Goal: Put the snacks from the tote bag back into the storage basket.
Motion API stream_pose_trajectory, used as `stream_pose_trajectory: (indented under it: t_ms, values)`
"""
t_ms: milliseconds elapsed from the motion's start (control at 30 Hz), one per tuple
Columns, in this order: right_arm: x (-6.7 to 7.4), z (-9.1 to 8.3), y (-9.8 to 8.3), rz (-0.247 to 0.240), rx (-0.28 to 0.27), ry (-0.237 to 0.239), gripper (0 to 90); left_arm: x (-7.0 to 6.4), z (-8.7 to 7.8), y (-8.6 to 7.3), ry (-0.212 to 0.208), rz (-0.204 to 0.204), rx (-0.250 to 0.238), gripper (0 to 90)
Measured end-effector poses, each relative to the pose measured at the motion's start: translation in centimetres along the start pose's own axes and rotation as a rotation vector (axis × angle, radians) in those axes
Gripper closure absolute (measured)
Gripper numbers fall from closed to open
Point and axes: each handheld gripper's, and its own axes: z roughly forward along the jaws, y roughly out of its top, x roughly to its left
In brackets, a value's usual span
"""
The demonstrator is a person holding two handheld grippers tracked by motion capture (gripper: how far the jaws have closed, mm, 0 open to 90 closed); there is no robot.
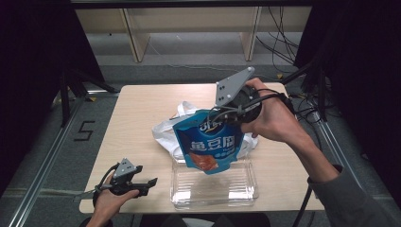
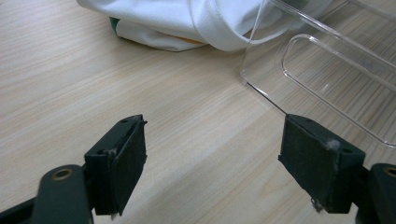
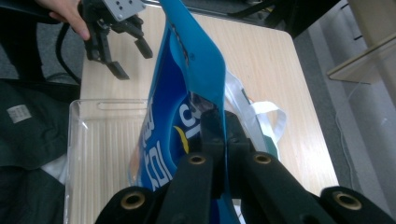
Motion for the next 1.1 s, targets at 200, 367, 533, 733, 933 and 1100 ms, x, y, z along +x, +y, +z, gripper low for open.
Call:
stream_pose_trajectory:
  t_ms: [200,367,533,733,933,1100]
  values:
    - [0.8,0.1,-0.3,0.021,0.006,0.023,90.0,0.0,0.0,0.0,-0.002,-0.005,0.002,21.8]
    - [0.9,0.7,-0.8,0.02,0.006,0.028,90.0,0.1,0.0,0.0,-0.002,0.003,0.006,21.8]
    - [0.9,1.8,-1.6,0.022,0.005,0.043,90.0,0.0,0.0,0.0,-0.003,0.003,0.009,21.8]
    - [0.8,3.1,-2.6,0.036,0.011,0.052,90.0,0.0,0.0,0.0,-0.004,0.001,0.004,21.8]
    - [0.8,4.5,-3.4,0.033,0.008,0.065,90.0,0.0,0.0,-0.1,-0.001,0.006,0.008,21.8]
    - [0.8,5.4,-4.0,0.044,0.007,0.078,90.0,0.0,0.0,0.0,-0.005,0.005,0.011,21.8]
